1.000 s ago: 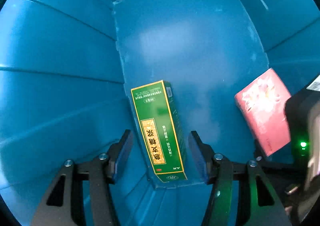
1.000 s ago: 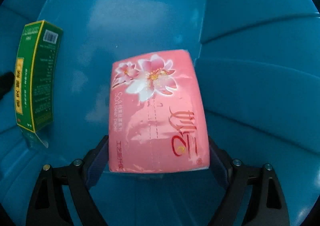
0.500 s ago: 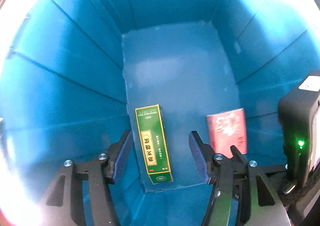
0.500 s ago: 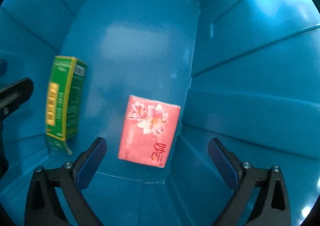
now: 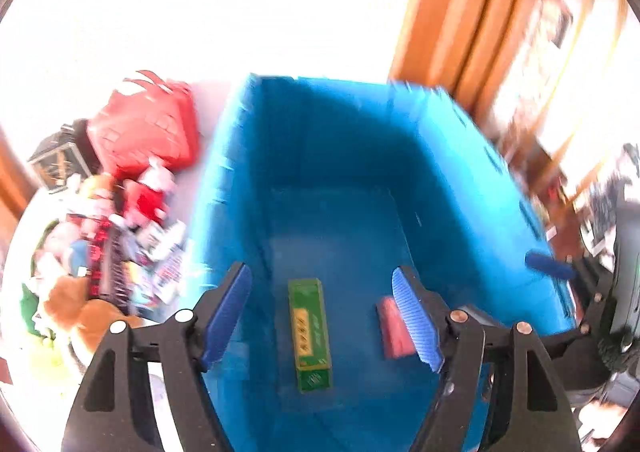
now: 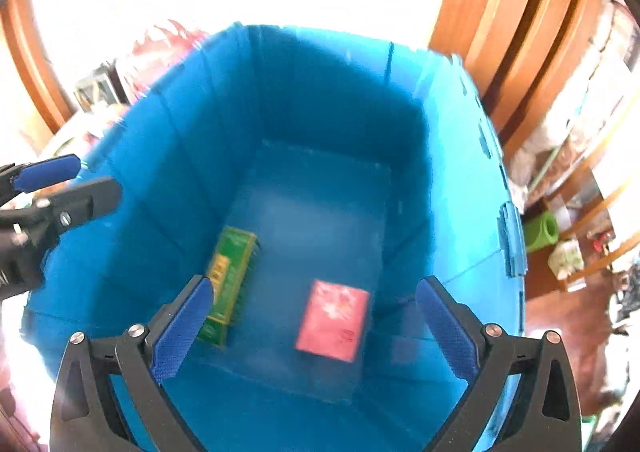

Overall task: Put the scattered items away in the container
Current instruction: 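Carry both items into the blue crate and open both tools to release them, then move both tools back over the pile toward the green frog plush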

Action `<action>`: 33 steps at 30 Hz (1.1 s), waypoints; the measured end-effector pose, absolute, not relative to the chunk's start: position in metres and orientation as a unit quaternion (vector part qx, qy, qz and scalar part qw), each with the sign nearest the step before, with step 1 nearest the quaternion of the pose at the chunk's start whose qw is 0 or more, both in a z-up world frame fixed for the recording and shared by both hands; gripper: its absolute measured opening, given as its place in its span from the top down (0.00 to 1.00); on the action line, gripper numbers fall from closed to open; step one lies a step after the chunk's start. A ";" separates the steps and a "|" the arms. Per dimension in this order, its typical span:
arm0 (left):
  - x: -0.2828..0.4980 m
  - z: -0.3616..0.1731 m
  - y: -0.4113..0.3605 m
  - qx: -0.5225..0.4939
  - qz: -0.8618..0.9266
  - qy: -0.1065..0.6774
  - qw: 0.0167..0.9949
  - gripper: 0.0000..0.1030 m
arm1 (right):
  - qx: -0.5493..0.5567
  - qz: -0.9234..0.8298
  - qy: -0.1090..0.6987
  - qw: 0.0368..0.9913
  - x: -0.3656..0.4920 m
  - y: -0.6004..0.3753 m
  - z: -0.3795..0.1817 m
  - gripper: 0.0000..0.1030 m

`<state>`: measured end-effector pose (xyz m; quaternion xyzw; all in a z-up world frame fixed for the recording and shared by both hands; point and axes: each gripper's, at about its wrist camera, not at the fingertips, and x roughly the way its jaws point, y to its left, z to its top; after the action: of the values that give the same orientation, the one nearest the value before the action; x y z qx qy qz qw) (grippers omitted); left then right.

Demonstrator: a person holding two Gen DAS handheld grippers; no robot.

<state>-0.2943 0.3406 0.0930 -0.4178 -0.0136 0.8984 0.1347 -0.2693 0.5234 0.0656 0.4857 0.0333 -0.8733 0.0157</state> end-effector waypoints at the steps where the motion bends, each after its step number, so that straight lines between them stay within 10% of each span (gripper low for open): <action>1: -0.288 0.098 0.329 -0.402 0.907 -0.020 0.126 0.27 | 0.474 -0.880 0.030 0.022 -0.264 0.515 0.070 0.00; 21: -0.250 0.081 -0.004 -0.307 0.951 -0.011 -0.009 0.21 | 0.337 -0.935 0.018 0.106 -0.240 0.255 0.116 0.00; 33: -0.237 -0.060 -0.158 -0.398 0.916 0.026 -0.050 0.21 | 0.452 -0.883 -0.043 0.119 -0.261 0.089 -0.012 0.00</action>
<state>-0.2375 -0.1580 -0.0596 -0.3981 0.0263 0.9156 -0.0503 -0.2607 0.0888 -0.0121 0.4521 -0.0435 -0.8829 0.1189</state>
